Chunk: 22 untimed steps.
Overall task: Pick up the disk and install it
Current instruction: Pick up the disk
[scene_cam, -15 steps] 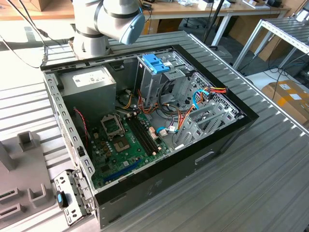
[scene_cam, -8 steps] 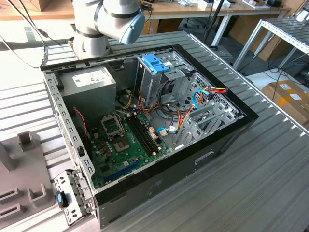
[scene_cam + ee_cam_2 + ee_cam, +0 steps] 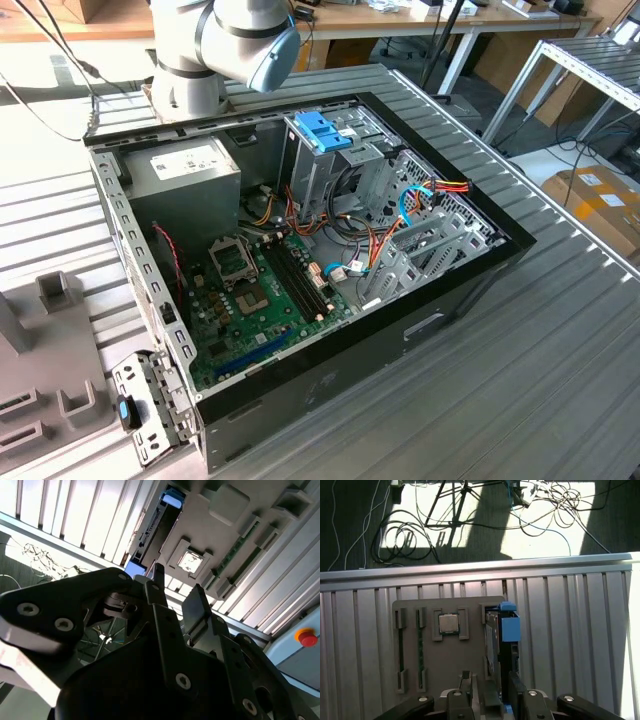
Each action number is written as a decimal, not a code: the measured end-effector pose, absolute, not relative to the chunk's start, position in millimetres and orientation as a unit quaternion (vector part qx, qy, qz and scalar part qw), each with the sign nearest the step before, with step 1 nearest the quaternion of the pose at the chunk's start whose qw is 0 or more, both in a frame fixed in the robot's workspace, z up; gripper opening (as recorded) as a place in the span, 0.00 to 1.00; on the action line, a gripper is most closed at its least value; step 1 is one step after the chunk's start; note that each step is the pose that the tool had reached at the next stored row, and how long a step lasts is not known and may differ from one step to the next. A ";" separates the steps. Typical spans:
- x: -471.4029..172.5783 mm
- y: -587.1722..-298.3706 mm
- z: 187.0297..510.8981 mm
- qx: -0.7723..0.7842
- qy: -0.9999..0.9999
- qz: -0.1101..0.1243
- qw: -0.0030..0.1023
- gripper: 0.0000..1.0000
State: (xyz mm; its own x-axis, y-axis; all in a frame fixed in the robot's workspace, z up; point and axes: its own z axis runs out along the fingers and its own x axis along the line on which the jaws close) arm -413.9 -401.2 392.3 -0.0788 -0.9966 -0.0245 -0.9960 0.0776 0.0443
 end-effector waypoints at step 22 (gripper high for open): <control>-413.9 -401.0 387.3 0.679 -0.734 -0.025 0.006 0.42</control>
State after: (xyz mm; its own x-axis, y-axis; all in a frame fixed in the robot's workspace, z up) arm -413.9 -401.0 387.3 -0.0788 -0.9966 -0.0244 -0.9960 0.0776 0.0443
